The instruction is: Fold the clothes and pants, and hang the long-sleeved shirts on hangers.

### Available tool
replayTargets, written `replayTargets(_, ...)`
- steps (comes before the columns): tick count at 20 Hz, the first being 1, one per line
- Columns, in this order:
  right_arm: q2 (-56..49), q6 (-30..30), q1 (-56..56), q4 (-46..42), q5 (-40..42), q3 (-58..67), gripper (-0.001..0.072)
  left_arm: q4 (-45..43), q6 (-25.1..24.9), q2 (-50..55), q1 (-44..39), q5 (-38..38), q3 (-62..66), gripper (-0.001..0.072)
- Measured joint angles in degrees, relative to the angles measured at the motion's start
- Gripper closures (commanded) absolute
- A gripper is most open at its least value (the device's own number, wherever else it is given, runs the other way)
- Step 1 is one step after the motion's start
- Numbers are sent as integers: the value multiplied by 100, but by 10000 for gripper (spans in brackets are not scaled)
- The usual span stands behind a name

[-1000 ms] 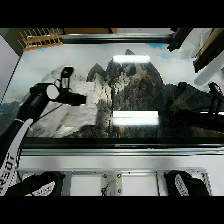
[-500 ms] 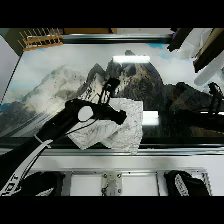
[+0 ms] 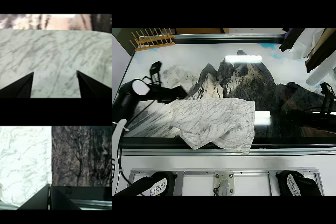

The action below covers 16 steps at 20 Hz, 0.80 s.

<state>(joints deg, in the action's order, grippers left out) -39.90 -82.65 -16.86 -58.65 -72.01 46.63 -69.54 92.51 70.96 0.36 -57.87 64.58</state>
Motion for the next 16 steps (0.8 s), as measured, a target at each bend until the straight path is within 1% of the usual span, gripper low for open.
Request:
replayTargets(2,0,0,0,0,0,0,695,11,-48,372,780,-273,-28,134)
replayTargets(4,0,0,0,37,2,0,695,94,-133,706,1320,-413,-188,134)
replayTargets(7,0,0,0,109,0,0,695,426,-363,1130,1880,-442,-658,134)
replayTargets(10,0,0,0,162,2,0,695,822,-612,1410,2096,-308,-1069,134)
replayTargets(13,-2,-2,0,195,2,0,695,1169,-780,1558,2026,-232,-1263,135)
replayTargets(14,-7,-2,0,216,4,0,695,1202,-809,1587,1952,-175,-1294,154)
replayTargets(15,-13,-2,0,234,2,0,694,1239,-826,1606,1867,-109,-1316,375)
replayTargets(16,-22,-2,0,260,2,0,693,1244,-863,1628,1779,-11,-1340,626)
